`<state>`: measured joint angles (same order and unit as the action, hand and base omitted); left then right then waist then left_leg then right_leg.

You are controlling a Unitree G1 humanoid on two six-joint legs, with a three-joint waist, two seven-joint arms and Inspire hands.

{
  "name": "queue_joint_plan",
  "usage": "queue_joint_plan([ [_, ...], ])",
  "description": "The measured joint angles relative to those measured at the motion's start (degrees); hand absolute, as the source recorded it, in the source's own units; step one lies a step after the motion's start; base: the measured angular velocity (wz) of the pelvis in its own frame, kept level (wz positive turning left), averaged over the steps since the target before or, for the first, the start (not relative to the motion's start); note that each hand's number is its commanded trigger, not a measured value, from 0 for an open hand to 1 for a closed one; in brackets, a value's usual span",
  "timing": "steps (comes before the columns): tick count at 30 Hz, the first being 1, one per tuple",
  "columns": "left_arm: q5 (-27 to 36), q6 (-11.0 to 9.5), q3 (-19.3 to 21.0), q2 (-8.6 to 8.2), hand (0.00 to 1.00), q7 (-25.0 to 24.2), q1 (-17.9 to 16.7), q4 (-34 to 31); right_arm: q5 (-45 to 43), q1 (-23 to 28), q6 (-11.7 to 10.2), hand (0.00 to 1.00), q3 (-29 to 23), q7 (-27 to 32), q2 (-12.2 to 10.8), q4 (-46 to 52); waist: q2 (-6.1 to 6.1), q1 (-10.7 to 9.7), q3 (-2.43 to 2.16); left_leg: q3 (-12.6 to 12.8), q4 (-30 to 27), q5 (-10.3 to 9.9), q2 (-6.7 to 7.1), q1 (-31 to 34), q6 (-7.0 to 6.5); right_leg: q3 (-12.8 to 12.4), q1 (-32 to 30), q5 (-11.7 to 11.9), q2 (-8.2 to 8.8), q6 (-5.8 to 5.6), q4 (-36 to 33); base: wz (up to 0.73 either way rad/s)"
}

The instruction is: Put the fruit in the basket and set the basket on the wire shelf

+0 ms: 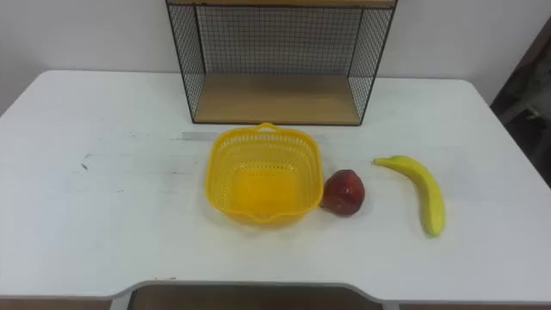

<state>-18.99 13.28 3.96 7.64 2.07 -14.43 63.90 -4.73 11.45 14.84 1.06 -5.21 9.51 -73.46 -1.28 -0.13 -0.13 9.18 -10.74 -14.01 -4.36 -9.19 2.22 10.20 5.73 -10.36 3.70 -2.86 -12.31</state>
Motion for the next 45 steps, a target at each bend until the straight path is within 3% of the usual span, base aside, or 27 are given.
queue_joint_plan([
  [4,-0.9,0.1,-0.6,0.06,0.00,0.0,0.1,0.0,-0.7,-0.5,1.1,0.00,0.0,0.1,-0.1,0.1,-0.87,-0.4,0.01,0.0,0.0,0.0,0.03,-0.1,-0.01,-0.2,0.1,0.0,-0.01,-0.07,-0.2,0.00],
  [8,-0.8,-0.1,-2.3,0.07,0.00,0.0,0.7,0.1,0.2,-1.3,0.8,0.00,-0.1,1.3,-0.8,0.1,-1.09,-1.3,0.12,0.0,0.4,0.0,-0.03,-0.2,0.01,-0.4,0.1,0.0,-0.27,-0.06,0.8,0.00],
  [18,-1.8,-0.9,-0.1,-0.08,0.00,2.2,1.1,-0.2,12.8,-1.0,-0.9,0.00,-3.5,7.5,-1.3,0.9,-0.65,-1.4,-0.04,0.1,1.2,0.0,-0.01,-0.1,0.02,-0.8,-0.3,-0.1,-0.41,-0.20,0.7,0.00],
  [22,-1.8,-1.3,0.7,-0.13,0.00,2.5,0.8,-0.2,25.4,-0.3,-1.9,0.00,-7.6,10.4,-1.3,2.4,-0.06,-1.5,0.03,0.5,1.3,0.0,-0.07,0.0,0.03,-1.2,-0.7,-0.1,-0.51,-0.15,0.6,-0.06],
  [27,-1.6,-2.8,3.2,-0.29,0.00,2.9,-0.7,0.0,47.3,0.3,-5.0,0.00,-12.2,12.2,-1.6,2.4,0.40,-2.9,0.09,0.6,1.6,-0.1,-0.24,-0.4,0.13,-1.4,-0.5,0.0,-0.73,-0.04,0.6,-0.02],
  [30,-1.2,-3.8,4.8,-0.29,0.00,3.3,-1.0,0.0,57.8,0.9,-5.6,0.00,-16.1,13.4,-1.6,2.5,0.26,-3.0,0.06,0.7,1.6,-0.1,-0.20,-0.3,0.13,-1.6,-0.6,0.0,-0.73,-0.04,0.5,-0.01],
  [36,-0.6,-4.8,6.9,-0.30,0.00,5.7,-2.1,-0.6,74.4,0.1,-8.4,0.00,-25.5,19.5,-1.6,3.6,-0.35,-4.9,-0.16,1.0,1.4,-0.1,-0.17,-0.4,0.12,-2.1,-0.6,0.0,-0.75,-0.05,0.4,-0.01],
  [41,0.2,-5.1,9.8,0.01,0.00,6.6,-4.0,-4.1,78.2,-0.8,-9.7,0.00,-35.8,28.9,-1.4,12.8,-1.48,-6.2,-0.07,1.6,1.0,-0.1,-0.03,-0.3,0.10,-2.7,-1.6,-0.3,-0.61,-0.10,-0.3,-0.06],
  [45,-0.3,-5.8,9.9,0.75,0.00,7.6,-4.4,-5.0,75.9,-1.6,-15.0,0.00,-39.0,37.7,-0.5,25.9,-1.59,-7.5,-0.05,1.4,1.2,-0.1,0.03,0.6,0.08,-2.9,-2.6,-0.3,-0.57,-0.16,-0.3,-0.01],
])
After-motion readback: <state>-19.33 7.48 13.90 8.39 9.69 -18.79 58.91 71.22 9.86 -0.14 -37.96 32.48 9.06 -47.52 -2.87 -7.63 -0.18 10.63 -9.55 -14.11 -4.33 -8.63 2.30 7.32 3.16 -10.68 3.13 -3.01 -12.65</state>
